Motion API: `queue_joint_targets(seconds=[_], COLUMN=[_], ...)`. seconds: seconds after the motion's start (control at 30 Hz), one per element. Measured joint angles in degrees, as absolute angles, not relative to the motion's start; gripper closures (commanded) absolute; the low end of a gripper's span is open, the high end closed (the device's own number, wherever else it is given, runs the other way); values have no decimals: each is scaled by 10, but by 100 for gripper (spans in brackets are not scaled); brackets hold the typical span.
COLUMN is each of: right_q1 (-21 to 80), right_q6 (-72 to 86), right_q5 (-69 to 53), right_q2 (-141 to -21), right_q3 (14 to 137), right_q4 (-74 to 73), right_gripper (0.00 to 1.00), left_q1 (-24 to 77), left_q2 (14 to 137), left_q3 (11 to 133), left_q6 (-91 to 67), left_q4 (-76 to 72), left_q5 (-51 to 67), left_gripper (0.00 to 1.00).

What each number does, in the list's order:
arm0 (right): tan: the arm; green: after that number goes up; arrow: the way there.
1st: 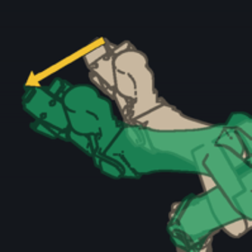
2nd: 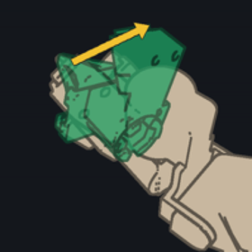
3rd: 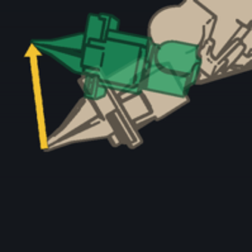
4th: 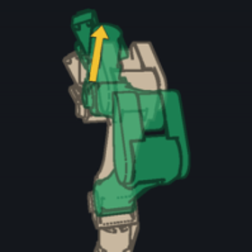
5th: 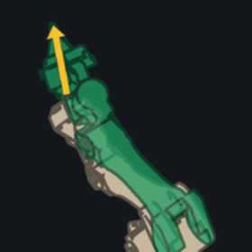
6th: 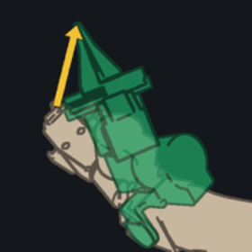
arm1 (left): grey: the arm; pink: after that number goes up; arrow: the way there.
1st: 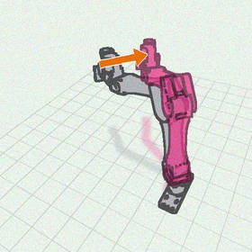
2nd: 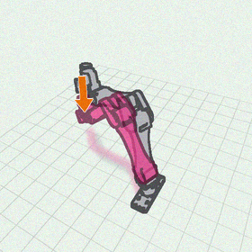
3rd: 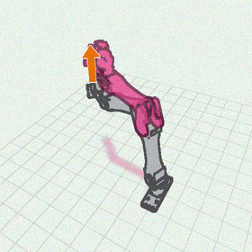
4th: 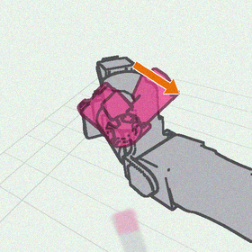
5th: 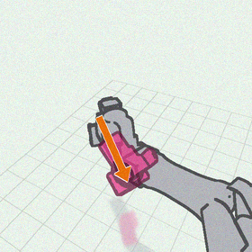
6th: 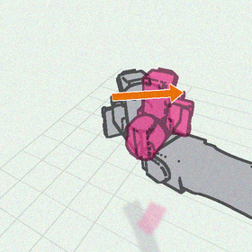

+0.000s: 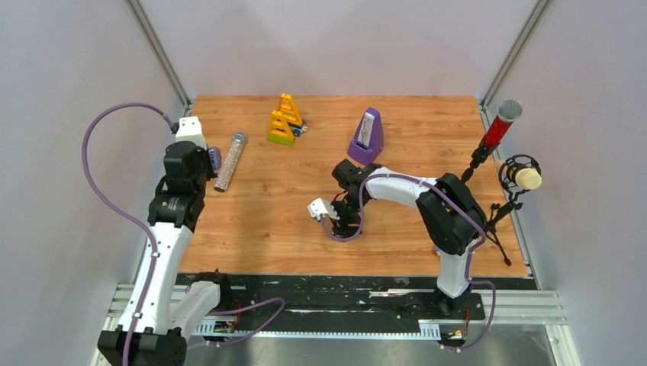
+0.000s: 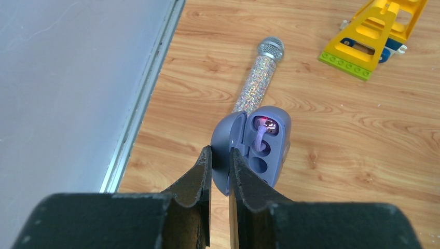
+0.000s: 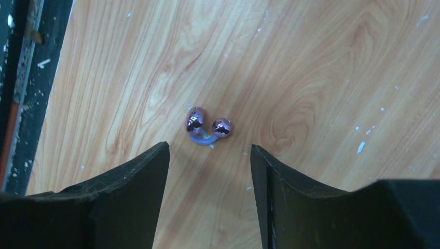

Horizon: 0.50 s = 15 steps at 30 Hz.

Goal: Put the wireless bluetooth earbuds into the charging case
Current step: Move the left earbud to the center of the board.

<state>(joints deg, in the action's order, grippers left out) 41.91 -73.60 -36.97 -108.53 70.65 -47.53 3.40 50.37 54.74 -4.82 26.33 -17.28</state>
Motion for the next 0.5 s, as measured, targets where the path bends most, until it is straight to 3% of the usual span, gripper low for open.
queue_joint_targets(seconds=[0.5], right_q1=[430], right_q6=[-493], right_q5=[-357], right_q2=[-1025], right_q3=[617], right_q4=[-362], right_gripper=[44], left_q1=[34], left_q2=[503], left_q3=[547], left_q6=[-48], left_q4=[263], left_q5=[-174], left_gripper=[90])
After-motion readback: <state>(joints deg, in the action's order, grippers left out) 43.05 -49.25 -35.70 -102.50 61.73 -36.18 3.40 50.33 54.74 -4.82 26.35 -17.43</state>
